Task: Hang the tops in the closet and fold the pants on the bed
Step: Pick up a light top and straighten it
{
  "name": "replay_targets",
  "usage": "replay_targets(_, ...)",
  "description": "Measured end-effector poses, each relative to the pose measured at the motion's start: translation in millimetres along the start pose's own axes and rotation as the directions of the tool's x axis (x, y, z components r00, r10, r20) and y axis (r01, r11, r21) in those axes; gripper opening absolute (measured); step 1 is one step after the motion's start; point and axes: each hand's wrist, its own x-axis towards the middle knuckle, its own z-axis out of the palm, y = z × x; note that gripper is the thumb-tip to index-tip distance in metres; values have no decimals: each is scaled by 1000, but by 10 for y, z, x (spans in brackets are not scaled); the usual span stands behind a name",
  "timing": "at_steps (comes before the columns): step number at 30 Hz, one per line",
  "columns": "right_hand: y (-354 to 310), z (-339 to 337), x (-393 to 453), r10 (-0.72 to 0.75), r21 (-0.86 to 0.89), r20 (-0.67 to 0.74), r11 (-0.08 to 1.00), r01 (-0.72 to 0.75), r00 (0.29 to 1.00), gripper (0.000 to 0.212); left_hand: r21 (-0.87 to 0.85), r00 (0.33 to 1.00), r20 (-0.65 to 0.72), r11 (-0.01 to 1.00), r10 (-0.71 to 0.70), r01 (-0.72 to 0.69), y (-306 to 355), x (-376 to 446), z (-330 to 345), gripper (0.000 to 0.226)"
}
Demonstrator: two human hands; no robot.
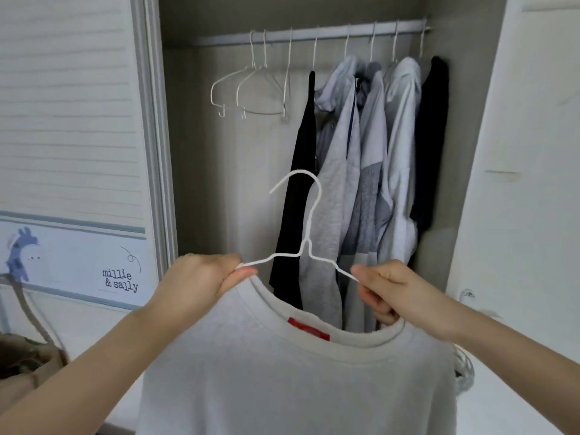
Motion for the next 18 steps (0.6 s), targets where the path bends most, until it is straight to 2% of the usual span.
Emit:
replay_targets(2,-110,13,37,8,22,-8,1000,-8,1000,52,-38,1000,-21,999,-16,15,-48,42,-9,73)
replay_targets(7,-259,-108,26,64,190,-37,980,-56,997,47,-175,975,0,960,-222,218,-425,-22,-44,56)
replay_targets(13,-502,-19,188,215,380,-85,910,-168,973,38,-78,945,199,957,-260,280,-621,159,14,61)
replay_targets(16,-721,45,418,356,472,-147,845,-250,923,44,-161,901,296,913,-318,375,-688,249,50,57)
replay_targets(18,-910,113,615,415,511,-196,817,-268,889,39,-279,882,359,867,-304,412,-632,302,73,59)
